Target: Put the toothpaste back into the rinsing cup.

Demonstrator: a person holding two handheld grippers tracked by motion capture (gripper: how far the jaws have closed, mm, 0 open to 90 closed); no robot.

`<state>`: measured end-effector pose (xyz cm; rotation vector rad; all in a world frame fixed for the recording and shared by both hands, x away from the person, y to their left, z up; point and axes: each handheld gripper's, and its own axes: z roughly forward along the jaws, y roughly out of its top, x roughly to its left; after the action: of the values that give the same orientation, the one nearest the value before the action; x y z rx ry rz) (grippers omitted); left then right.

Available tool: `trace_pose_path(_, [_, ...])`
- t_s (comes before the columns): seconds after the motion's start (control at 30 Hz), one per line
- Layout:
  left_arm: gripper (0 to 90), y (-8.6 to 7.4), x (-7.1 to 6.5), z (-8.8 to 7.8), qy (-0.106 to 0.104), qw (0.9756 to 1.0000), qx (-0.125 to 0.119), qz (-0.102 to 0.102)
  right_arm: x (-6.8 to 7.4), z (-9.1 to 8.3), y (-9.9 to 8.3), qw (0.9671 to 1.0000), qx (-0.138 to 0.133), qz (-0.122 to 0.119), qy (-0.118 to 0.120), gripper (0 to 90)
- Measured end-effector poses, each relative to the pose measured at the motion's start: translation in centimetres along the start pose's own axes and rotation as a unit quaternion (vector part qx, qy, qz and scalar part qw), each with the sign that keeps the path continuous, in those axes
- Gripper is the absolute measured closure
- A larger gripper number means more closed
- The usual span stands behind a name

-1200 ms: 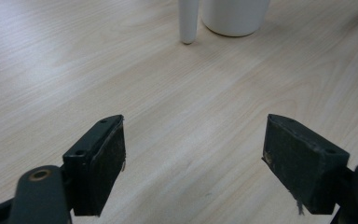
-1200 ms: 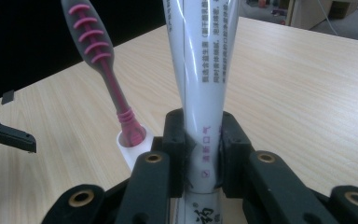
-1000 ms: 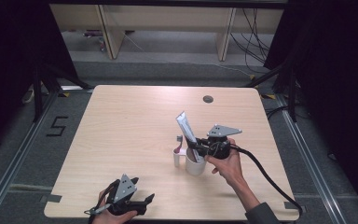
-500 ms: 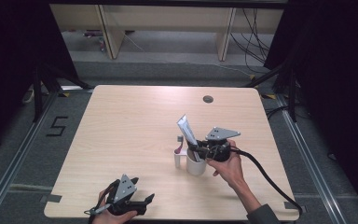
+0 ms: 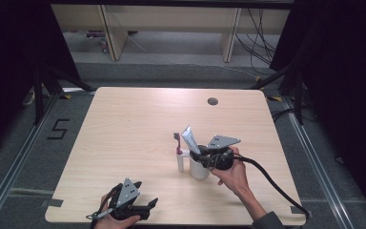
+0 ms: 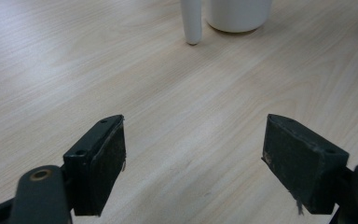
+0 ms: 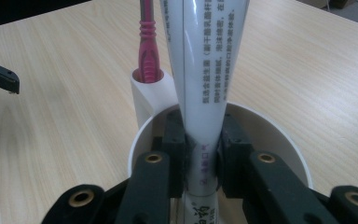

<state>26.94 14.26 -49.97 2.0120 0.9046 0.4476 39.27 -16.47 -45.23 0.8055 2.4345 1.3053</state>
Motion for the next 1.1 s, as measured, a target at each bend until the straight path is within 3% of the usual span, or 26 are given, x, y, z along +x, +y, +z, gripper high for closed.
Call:
trace_pose_path(0.1, [21.0, 0.0, 0.1, -0.1, 0.001, 1.0, 0.004, 0.003, 0.0, -0.1, -0.1, 1.0, -0.004, -0.007, -0.003, 76.4])
trace_pose_path(0.23, [21.0, 0.0, 0.1, 0.0, 0.004, 1.0, 0.004, 0.005, -0.1, -0.5, -0.5, 1.0, -0.001, 0.002, 0.002, 76.1])
trace_pose_path(0.27, [21.0, 0.0, 0.0, 0.0, 0.001, 1.0, 0.003, 0.001, 0.0, -0.6, -0.7, 0.9999, -0.002, 0.016, -0.001, 76.0])
trace_pose_path(0.3, [21.0, 0.0, -0.1, 0.1, 0.002, 1.0, -0.002, -0.005, -0.2, -0.7, -0.7, 1.0, -0.004, 0.007, -0.001, 75.9])
trace_pose_path(0.4, [21.1, 0.0, 0.0, 0.1, 0.001, 1.0, 0.005, 0.001, -0.3, -0.9, -0.8, 1.0, -0.007, 0.001, -0.004, 75.7])
trace_pose_path(0.5, [21.1, 0.0, 0.0, 0.1, 0.001, 1.0, 0.002, -0.001, -0.1, -1.0, -0.8, 0.9999, -0.003, 0.013, -0.003, 75.2])
trace_pose_path(0.57, [21.0, 0.0, 0.0, 0.1, 0.001, 1.0, 0.002, 0.0, -0.2, -0.9, -0.8, 0.9999, -0.01, 0.002, -0.008, 73.2])
trace_pose_path(0.63, [21.1, 0.0, 0.0, 0.1, 0.0, 1.0, 0.001, 0.0, 0.0, -1.1, -0.8, 0.9998, -0.004, 0.016, -0.006, 71.2])
trace_pose_path(0.7, [21.1, 0.0, 0.0, 0.0, 0.001, 1.0, 0.001, 0.0, -0.1, -1.1, -0.8, 0.9998, -0.01, 0.004, -0.013, 69.9])
trace_pose_path(0.77, [21.1, 0.0, 0.1, -0.1, 0.004, 0.9999, 0.01, 0.011, -0.1, -1.2, -0.8, 0.9999, -0.01, 0.011, -0.007, 68.7])
trace_pose_path(0.8, [21.1, 0.0, 0.0, 0.0, 0.001, 1.0, 0.003, 0.003, -0.1, -1.3, -0.8, 0.9998, -0.012, 0.005, -0.013, 68.4])
trace_pose_path(0.9, [21.1, 0.0, 0.1, 0.0, 0.005, 0.9999, 0.008, 0.008, -0.1, -1.6, -0.7, 0.9997, -0.017, 0.011, -0.011, 65.4])
trace_pose_path(0.93, [21.1, 0.0, 0.0, 0.1, 0.0, 1.0, 0.001, 0.0, 0.0, -1.6, -0.7, 0.9997, -0.017, 0.015, -0.011, 64.6])
trace_pose_path(1.03, [21.1, 0.0, 0.0, 0.1, 0.002, 1.0, 0.002, 0.0, -0.2, -2.0, -0.6, 0.9994, -0.027, 0.004, -0.022, 62.1])
trace_pose_path(1.1, [21.1, 0.0, 0.0, 0.1, 0.0, 1.0, 0.001, 0.0, -0.1, -2.2, -0.6, 0.9995, -0.023, 0.018, -0.013, 60.1])
